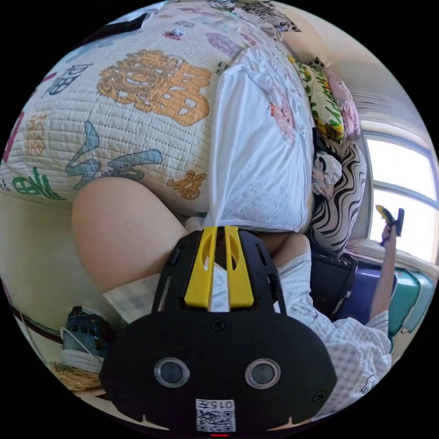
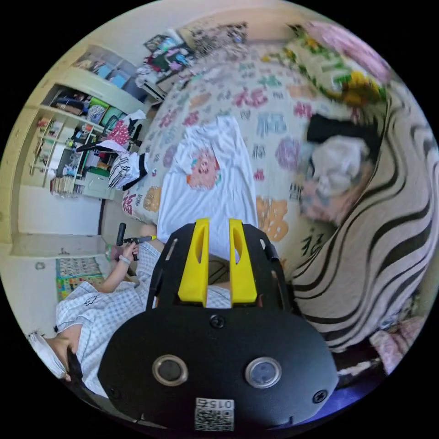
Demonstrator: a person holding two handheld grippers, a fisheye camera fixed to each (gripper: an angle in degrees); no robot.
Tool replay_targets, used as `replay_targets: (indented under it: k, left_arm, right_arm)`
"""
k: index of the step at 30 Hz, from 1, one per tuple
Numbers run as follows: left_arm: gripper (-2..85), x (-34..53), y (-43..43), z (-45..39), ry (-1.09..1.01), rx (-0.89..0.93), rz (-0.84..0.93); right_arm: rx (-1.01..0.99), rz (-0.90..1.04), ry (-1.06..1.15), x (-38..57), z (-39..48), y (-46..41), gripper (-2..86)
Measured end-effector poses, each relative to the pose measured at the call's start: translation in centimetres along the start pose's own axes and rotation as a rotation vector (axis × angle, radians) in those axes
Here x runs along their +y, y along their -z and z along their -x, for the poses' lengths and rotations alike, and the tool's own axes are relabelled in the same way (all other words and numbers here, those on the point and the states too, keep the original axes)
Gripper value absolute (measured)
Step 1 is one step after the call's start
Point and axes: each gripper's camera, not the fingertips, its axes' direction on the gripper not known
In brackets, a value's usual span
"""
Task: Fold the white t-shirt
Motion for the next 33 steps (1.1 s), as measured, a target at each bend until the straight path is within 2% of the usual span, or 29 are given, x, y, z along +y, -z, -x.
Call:
replay_targets:
  k: [4, 9, 14, 16, 18, 20, 23, 29, 33]
  left_arm:
    - [1.6, 2.0, 2.5, -0.6, -0.034, -0.013, -0.095]
    - [1.4, 3.7, 6.2, -1.5, -0.054, 0.010, -0.220]
    - [1.6, 3.8, 7.4, -3.8, -0.115, 0.032, -0.269]
    - [1.7, 3.6, 7.6, -5.1, -0.152, 0.039, -0.280]
    - [2.1, 3.2, 7.9, -7.2, -0.209, 0.056, -0.288]
    - [2.5, 2.7, 8.3, -8.9, -0.259, 0.066, -0.309]
    - [4.2, 0.9, 8.5, -11.8, -0.351, 0.038, -0.321]
    - [8.6, -6.4, 6.5, -16.5, -0.461, -0.140, -0.318]
    - [10.6, -12.6, 2.5, -19.2, -0.500, -0.297, -0.272]
  right_arm:
    - [0.123, -0.159, 0.168, -3.4, 13.6, 12.9, 7.3]
    - [0.298, -0.320, 0.323, -3.4, 30.7, 23.9, 5.8]
    - [0.475, -0.497, 0.574, -0.9, 45.4, 26.5, -0.4]
    - [0.639, -0.587, 0.623, -0.6, 49.8, 24.7, -0.8]
    - [0.686, -0.584, 0.647, -1.8, 51.3, 23.0, -0.9]
    - [0.651, -0.540, 0.665, -4.0, 51.4, 21.0, -0.9]
    - [0.646, -0.480, 0.641, -8.9, 49.0, 16.5, -0.6]
    - [0.518, -0.282, 0.618, -19.9, 38.3, 0.7, 1.5]
    - [0.429, -0.088, 0.615, -25.5, 29.8, -13.3, 5.1]
